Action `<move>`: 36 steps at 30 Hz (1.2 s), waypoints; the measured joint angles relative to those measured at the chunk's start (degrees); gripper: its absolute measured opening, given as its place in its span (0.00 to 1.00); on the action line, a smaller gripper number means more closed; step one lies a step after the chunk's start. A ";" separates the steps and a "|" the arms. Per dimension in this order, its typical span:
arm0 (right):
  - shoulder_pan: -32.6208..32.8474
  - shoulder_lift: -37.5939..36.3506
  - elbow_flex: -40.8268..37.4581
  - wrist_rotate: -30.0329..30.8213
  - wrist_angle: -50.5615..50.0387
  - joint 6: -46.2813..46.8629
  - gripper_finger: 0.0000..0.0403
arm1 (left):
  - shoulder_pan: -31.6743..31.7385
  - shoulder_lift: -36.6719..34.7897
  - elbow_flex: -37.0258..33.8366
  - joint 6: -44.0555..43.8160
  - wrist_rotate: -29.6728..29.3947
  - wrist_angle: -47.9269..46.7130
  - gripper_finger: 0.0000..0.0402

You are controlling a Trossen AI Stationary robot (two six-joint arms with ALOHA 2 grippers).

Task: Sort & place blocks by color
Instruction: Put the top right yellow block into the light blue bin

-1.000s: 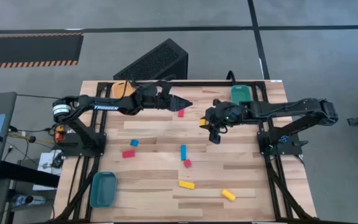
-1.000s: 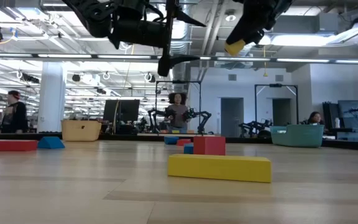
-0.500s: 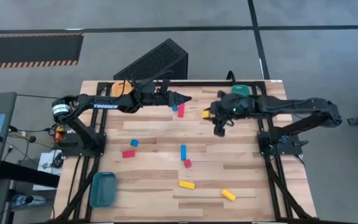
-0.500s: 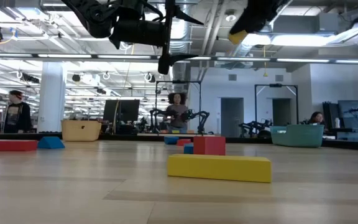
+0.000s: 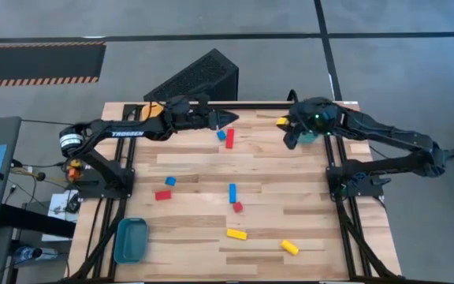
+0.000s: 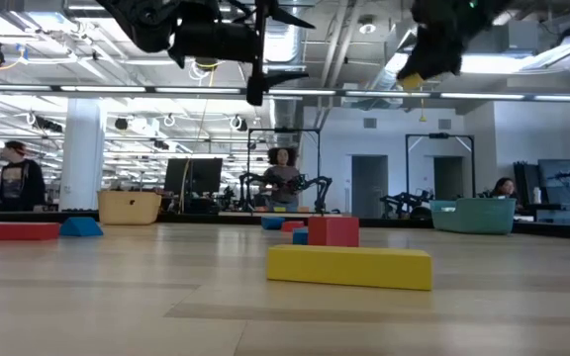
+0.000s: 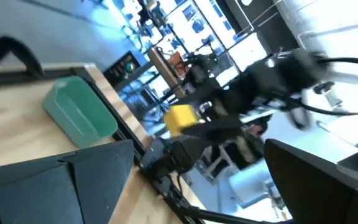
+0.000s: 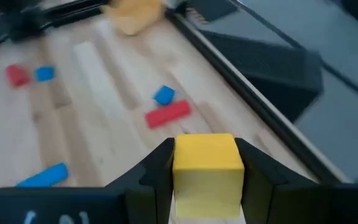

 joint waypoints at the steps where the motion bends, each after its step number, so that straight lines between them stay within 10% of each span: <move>1: -1.10 -0.87 -1.43 0.24 0.77 2.02 0.37 | 0.00 -0.80 0.00 1.01 -0.59 -0.93 0.85; 7: -5.95 -3.92 -7.35 3.09 4.39 10.79 0.39 | -0.02 -4.25 0.02 5.34 -3.38 -8.73 0.80; 15: -11.43 0.71 -7.66 22.01 5.43 11.04 0.37 | -0.12 -3.64 0.00 7.78 -4.79 -22.76 0.79; 36: -27.40 25.53 -7.68 11.66 -3.94 12.70 0.38 | -2.39 -4.10 0.00 8.50 -14.60 -35.88 0.79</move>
